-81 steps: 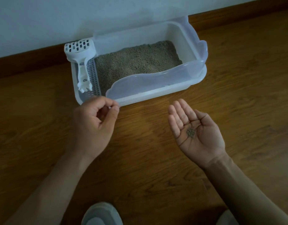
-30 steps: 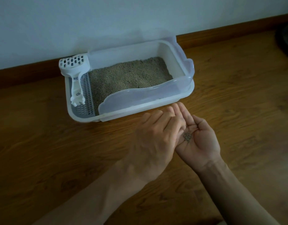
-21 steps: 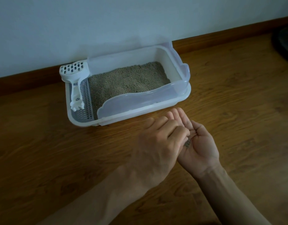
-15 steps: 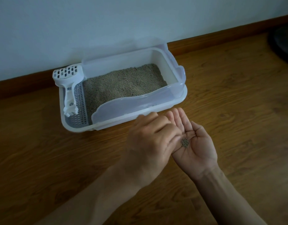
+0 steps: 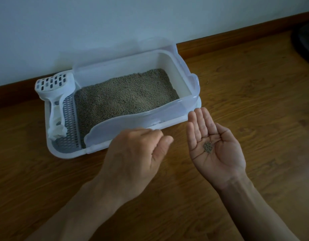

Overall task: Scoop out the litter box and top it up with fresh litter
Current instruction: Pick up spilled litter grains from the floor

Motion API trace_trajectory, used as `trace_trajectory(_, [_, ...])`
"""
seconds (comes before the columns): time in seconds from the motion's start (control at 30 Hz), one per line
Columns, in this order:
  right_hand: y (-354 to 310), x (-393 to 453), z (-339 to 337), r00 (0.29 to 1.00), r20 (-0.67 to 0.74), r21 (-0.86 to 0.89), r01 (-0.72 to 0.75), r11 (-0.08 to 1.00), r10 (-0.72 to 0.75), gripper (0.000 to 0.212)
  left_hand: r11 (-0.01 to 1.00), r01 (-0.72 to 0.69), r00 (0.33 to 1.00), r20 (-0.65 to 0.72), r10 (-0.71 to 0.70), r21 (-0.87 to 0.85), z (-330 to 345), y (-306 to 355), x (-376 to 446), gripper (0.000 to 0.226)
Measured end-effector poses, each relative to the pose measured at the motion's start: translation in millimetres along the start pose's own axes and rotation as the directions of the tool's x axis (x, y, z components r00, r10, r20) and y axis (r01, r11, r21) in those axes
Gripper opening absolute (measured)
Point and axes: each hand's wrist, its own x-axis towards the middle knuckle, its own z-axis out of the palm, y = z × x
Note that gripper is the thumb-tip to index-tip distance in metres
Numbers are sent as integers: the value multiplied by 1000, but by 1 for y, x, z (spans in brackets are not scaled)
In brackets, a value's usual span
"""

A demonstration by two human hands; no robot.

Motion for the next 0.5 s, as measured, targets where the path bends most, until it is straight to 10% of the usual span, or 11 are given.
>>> trace_trajectory(0.07, [-3,4,-2,1000,-17,-10,-2,1000,2,47,1000,-10,997,73,11,-5,-1,-8,-1,11])
trace_trajectory(0.17, [-6,8,0,1000,-18,-14,3,1000,-4,49,999,-22,990,142,18,25,-3,-16,2,62])
trace_trajectory(0.5, [-33,-5,61,996,-89,-73,8,997,-14,49,993,86,975,198,-101,84,-40,-14,41,56])
